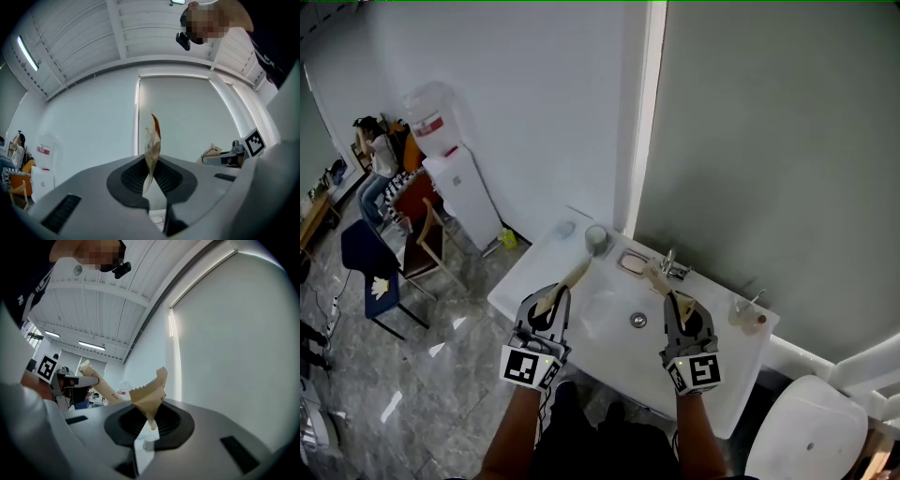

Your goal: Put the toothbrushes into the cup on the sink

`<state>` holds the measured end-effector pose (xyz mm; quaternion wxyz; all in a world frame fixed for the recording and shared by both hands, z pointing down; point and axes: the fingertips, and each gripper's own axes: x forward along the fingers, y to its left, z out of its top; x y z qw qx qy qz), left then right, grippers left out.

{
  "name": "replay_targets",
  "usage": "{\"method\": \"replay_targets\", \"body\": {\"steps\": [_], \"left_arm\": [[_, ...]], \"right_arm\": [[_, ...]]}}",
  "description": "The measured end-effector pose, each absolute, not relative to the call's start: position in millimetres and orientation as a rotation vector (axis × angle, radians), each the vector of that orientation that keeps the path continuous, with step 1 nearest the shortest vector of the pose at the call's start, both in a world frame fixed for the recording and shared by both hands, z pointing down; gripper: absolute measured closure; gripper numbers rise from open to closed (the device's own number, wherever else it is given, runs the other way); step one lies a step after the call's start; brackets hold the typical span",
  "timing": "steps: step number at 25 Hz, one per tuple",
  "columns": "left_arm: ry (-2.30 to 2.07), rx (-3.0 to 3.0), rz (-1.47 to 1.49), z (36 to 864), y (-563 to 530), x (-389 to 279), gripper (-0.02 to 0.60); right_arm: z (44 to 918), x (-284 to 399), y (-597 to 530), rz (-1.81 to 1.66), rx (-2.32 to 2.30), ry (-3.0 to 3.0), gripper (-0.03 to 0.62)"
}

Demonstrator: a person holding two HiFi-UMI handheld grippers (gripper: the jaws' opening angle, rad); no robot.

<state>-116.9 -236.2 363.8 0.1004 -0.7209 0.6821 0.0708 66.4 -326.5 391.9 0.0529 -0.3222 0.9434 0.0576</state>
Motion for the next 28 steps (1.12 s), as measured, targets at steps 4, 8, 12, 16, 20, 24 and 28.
{"method": "replay_targets", "body": {"steps": [4, 8, 12, 16, 20, 24, 28], "left_arm": [[1.968, -2.178, 0.206, 375.5, -259.9, -128.8, 0.532], [1.919, -2.224, 0.215, 393.0, -282.0, -162.4, 0.532], [1.872, -2.279, 0.230, 406.4, -297.9, -224.9, 0.532], [1.800, -2.347, 0.231, 403.0, -315.0, -307.6, 0.532], [1.731, -2.424, 0.245, 393.8, -333.9, -376.0, 0.532], [1.631, -2.505, 0.246, 387.4, -350.7, -407.8, 0.532], [1.563, -2.557, 0.252, 382.6, -362.0, -422.6, 0.532]], "right_arm": [[411.5, 57.6, -341.2, 0.136, -1.054, 2.858, 0.545], [434.9, 33.2, -355.2, 0.123, -1.151, 2.835, 0.545], [448.5, -14.2, -365.8, 0.122, -1.266, 2.801, 0.545], [445.1, -88.5, -373.6, 0.123, -1.362, 2.764, 0.545], [434.6, -154.5, -380.0, 0.090, -1.436, 2.708, 0.545], [420.4, -194.2, -383.9, 0.117, -1.533, 2.657, 0.545], [414.8, -215.9, -385.7, 0.100, -1.597, 2.620, 0.545]]}}
